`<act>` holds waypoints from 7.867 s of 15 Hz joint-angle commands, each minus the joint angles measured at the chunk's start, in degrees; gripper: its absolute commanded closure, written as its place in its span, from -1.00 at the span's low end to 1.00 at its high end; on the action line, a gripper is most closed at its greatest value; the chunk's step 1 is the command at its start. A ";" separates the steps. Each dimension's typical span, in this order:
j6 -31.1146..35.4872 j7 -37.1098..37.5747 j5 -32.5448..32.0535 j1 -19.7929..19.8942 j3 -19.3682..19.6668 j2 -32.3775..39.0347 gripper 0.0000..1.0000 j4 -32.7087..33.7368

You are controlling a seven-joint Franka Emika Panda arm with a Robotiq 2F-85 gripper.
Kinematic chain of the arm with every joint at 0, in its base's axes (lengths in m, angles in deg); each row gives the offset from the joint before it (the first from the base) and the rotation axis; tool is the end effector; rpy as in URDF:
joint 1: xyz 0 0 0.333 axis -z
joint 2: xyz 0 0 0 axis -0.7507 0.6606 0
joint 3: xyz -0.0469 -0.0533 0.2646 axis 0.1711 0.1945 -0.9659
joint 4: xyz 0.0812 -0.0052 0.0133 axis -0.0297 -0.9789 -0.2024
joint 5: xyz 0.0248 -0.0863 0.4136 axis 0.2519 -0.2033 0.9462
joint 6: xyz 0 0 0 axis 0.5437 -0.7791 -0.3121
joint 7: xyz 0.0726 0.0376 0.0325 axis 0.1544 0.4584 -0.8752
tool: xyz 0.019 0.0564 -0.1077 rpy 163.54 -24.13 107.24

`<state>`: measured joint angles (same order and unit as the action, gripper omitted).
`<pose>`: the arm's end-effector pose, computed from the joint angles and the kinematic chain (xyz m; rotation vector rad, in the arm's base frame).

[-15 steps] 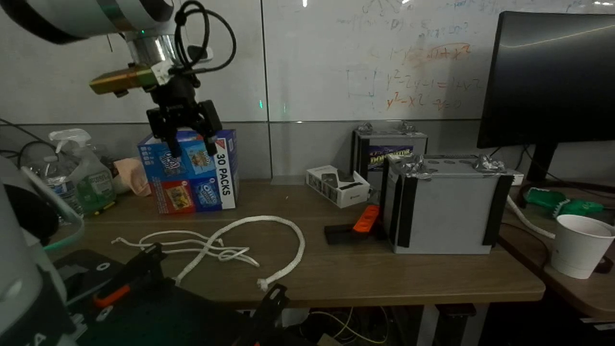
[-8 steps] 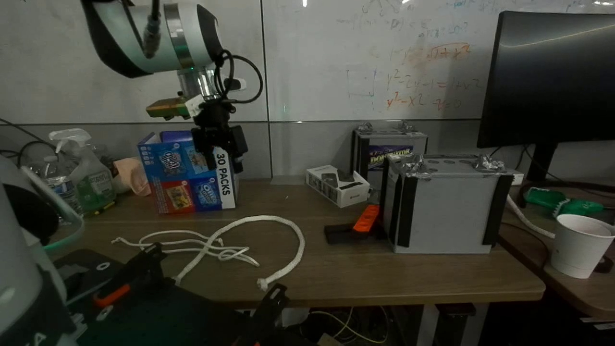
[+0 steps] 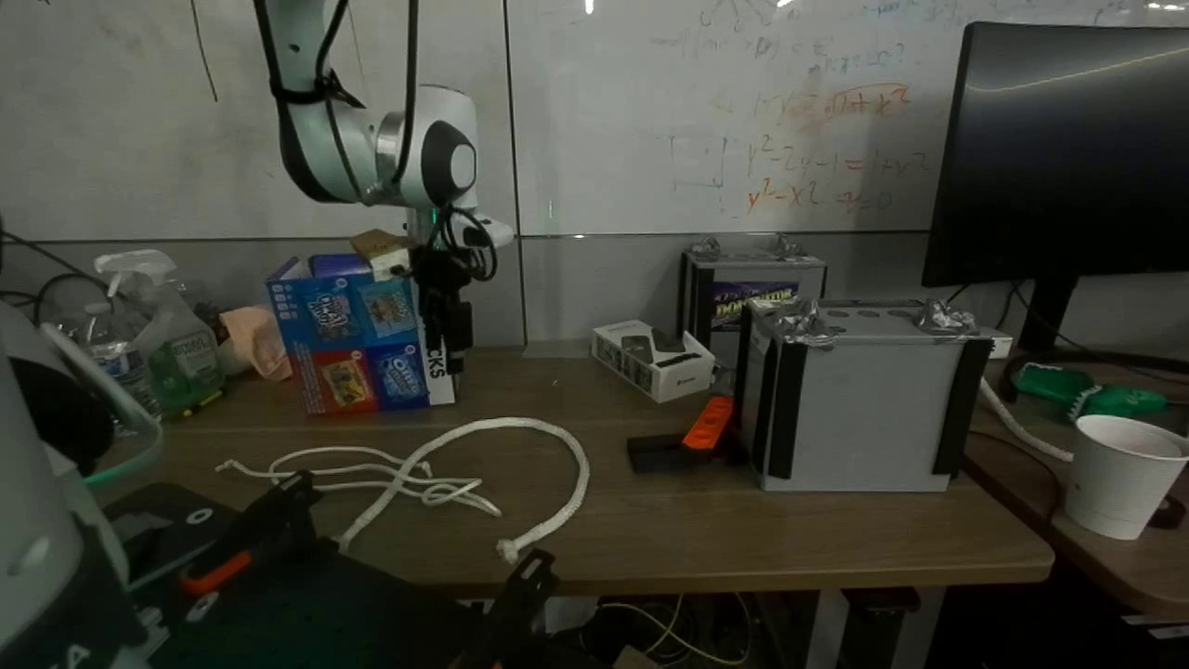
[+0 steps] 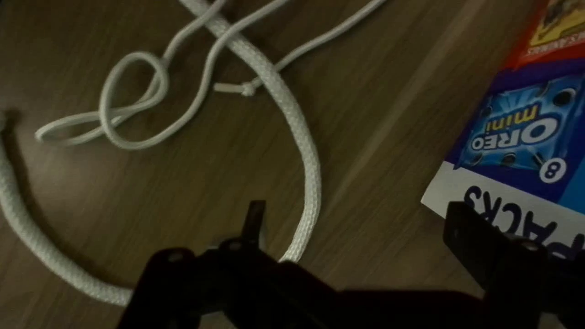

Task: Put the white ropes in the blue box

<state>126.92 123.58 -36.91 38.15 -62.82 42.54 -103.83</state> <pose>0.4904 0.2112 0.0742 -2.9736 0.7827 0.0833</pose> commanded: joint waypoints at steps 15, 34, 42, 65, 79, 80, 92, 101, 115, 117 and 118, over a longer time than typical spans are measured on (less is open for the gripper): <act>17.35 4.54 16.81 -18.01 16.42 12.51 -1.00 3.66; 11.29 6.60 12.44 -17.96 19.82 18.24 -1.00 9.34; 11.21 6.32 12.60 -16.49 18.75 18.38 -0.47 9.33; 4.54 12.70 6.65 -20.48 16.90 -12.63 0.94 -7.67; -24.59 57.41 -18.05 -12.96 -10.00 -42.20 0.94 1.56; -28.08 59.40 -19.41 -12.35 -12.71 -42.49 0.94 4.49; -29.25 61.65 -38.13 -7.68 -17.67 -28.63 0.94 22.23; -27.05 60.33 -39.52 -11.98 -12.04 -18.84 0.94 28.30; -28.82 42.90 -29.34 -14.36 -9.35 -17.69 -0.15 24.63; -30.43 41.47 -25.67 -14.28 -9.15 -19.26 -0.47 22.98; -31.04 43.38 -21.94 -13.93 -9.05 -20.33 -0.64 21.93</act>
<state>97.77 167.54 -65.62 24.51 -72.98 26.36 -78.75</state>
